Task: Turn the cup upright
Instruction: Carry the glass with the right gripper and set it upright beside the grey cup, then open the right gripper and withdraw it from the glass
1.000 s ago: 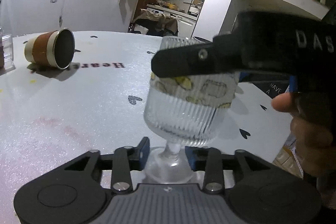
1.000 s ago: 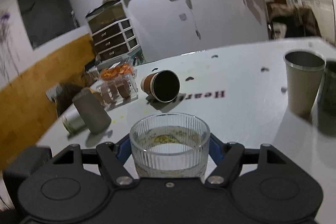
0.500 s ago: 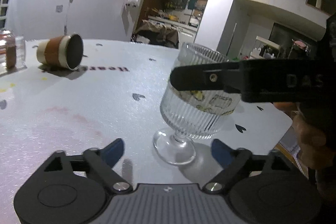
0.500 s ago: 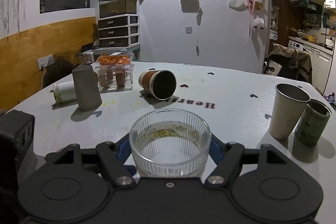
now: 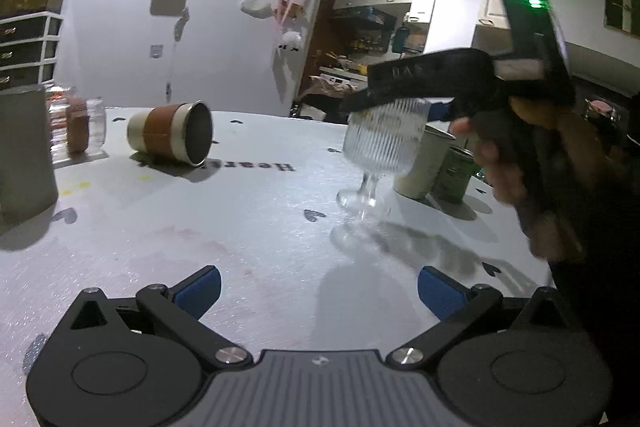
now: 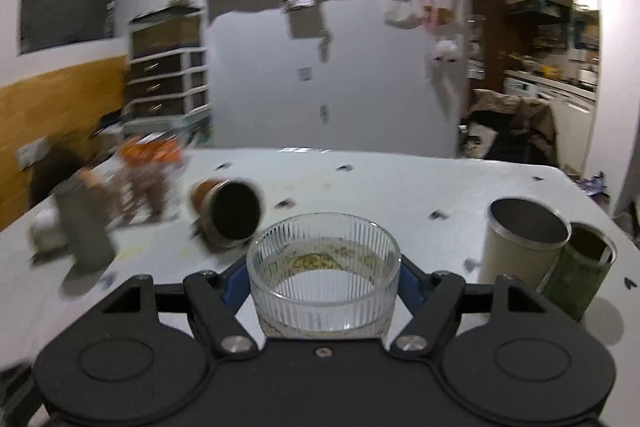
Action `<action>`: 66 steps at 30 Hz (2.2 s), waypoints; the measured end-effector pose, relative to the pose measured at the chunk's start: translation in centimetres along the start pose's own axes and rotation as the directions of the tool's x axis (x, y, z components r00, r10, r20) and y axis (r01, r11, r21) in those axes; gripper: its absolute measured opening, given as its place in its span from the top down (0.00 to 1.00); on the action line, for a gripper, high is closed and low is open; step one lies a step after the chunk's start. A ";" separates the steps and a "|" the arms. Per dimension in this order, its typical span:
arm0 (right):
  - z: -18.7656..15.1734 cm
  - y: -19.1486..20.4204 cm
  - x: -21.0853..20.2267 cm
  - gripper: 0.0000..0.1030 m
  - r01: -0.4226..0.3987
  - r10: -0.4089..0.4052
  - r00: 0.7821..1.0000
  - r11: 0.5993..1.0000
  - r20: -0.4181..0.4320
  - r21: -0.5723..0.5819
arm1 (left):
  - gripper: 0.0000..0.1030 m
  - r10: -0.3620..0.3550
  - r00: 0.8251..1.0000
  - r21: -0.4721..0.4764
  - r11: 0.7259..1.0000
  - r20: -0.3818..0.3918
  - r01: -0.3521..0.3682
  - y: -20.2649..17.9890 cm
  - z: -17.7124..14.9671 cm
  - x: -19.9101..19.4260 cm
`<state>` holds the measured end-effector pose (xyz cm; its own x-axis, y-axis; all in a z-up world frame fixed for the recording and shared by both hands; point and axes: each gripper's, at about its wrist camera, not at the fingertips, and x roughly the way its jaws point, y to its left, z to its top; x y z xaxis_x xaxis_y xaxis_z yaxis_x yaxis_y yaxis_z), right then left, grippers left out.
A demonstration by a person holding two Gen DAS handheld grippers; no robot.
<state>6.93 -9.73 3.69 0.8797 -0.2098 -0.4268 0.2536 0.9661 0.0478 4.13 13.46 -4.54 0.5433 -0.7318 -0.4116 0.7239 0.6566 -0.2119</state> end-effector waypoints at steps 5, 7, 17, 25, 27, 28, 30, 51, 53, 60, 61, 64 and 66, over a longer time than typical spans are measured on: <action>2.3 -1.9 3.8 0.28 0.091 -0.091 0.996 0.994 0.000 0.053 | 0.00 0.009 1.000 -0.022 1.000 -0.001 -0.009 0.8 -0.1 -0.1; 3.0 -2.5 5.4 0.28 0.116 -0.116 0.993 0.991 -0.006 0.070 | 0.00 0.008 1.000 -0.026 1.000 0.000 -0.008 0.9 -0.1 -0.2; 3.7 -4.5 10.4 0.28 0.268 -0.265 0.963 0.959 -0.050 0.086 | 0.00 0.022 1.000 -0.039 0.999 0.004 -0.022 1.8 -0.2 -0.4; 3.9 -3.9 7.4 0.04 0.292 -0.295 0.951 0.955 0.097 0.045 | 0.00 0.042 0.999 -0.026 0.999 0.016 -0.042 1.6 0.2 -0.5; 4.2 -3.9 5.8 0.04 0.253 -0.259 0.960 0.965 0.108 0.066 | 0.00 0.047 0.999 -0.019 0.999 0.020 -0.047 1.5 0.3 -0.5; 4.3 -4.0 5.0 0.04 0.232 -0.240 0.964 0.969 0.114 0.079 | 0.00 0.052 0.998 -0.013 0.999 0.024 -0.052 1.4 0.4 -0.5; 3.9 -4.1 2.9 0.04 0.202 -0.214 0.967 0.975 0.136 0.096 | 0.00 0.064 0.997 -0.002 0.998 0.034 -0.064 1.3 0.6 -0.6; -9.5 -2.3 -13.2 0.03 0.185 -0.209 0.953 0.975 0.222 0.121 | 0.00 0.171 0.977 0.050 0.983 0.129 -0.179 0.0 3.4 -2.2; -10.2 -1.8 -13.6 0.03 0.186 -0.207 0.953 0.976 0.223 0.113 | 0.00 0.176 0.975 0.052 0.981 0.133 -0.185 -0.1 3.4 -2.4; -12.0 -0.7 -14.8 0.03 0.142 -0.168 0.963 0.981 0.209 0.134 | 0.00 0.209 0.969 0.082 0.972 0.131 -0.221 -0.6 3.1 -2.7; -12.2 -0.7 -14.8 0.03 0.138 -0.165 0.965 0.981 0.203 0.138 | 0.00 0.210 0.969 0.085 0.971 0.133 -0.222 -0.7 3.1 -2.7; -12.6 -0.7 -14.8 0.03 0.148 -0.173 0.968 0.979 0.184 0.141 | 0.00 0.207 0.968 0.091 0.971 0.141 -0.221 -0.8 3.0 -2.9; -13.0 -0.7 -14.7 0.03 0.159 -0.183 0.967 0.977 0.175 0.140 | 0.00 0.205 0.968 0.092 0.971 0.145 -0.219 -0.9 3.0 -3.0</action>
<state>-11.41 -5.39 -1.78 0.8753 -0.4058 -0.2632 0.4441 0.8898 0.1049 3.09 14.52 -0.42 0.7358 -0.6002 -0.3137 0.6229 0.7816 -0.0343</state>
